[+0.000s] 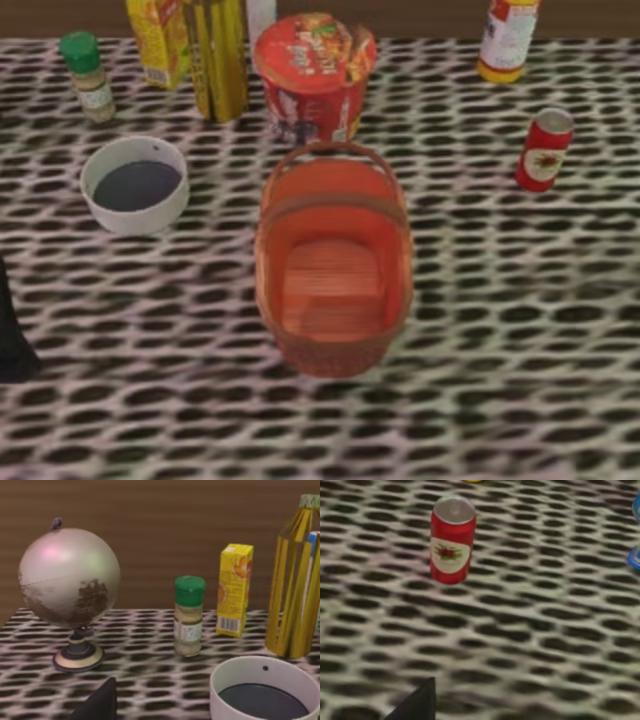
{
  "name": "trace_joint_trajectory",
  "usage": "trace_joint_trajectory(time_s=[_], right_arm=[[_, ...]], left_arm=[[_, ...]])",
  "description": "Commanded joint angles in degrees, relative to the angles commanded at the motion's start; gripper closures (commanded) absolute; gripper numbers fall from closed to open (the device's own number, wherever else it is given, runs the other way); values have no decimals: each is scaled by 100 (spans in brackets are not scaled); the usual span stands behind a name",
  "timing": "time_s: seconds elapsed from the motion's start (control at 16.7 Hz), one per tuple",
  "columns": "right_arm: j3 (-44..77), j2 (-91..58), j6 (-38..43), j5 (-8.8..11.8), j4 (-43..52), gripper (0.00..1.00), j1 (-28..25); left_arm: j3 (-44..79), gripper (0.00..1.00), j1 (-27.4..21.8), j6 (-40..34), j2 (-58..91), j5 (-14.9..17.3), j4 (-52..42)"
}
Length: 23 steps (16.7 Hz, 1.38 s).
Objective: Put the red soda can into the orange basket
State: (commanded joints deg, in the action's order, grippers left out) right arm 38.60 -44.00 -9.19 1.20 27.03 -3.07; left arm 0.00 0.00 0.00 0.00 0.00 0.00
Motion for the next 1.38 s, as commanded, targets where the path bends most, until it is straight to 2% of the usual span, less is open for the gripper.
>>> trace_joint_trajectory(time_s=[0.78, 1.08, 1.38], right_arm=[[7521, -7435, -1726, 102, 4357, 0, -403], [9871, -9479, -2207, 131, 5389, 0, -494], [11057, -10475, -2453, 153, 5846, 0, -546]], left_arm=[[0, 0, 0, 0, 0, 0, 0], [0, 0, 0, 0, 0, 0, 0], [0, 0, 0, 0, 0, 0, 0]])
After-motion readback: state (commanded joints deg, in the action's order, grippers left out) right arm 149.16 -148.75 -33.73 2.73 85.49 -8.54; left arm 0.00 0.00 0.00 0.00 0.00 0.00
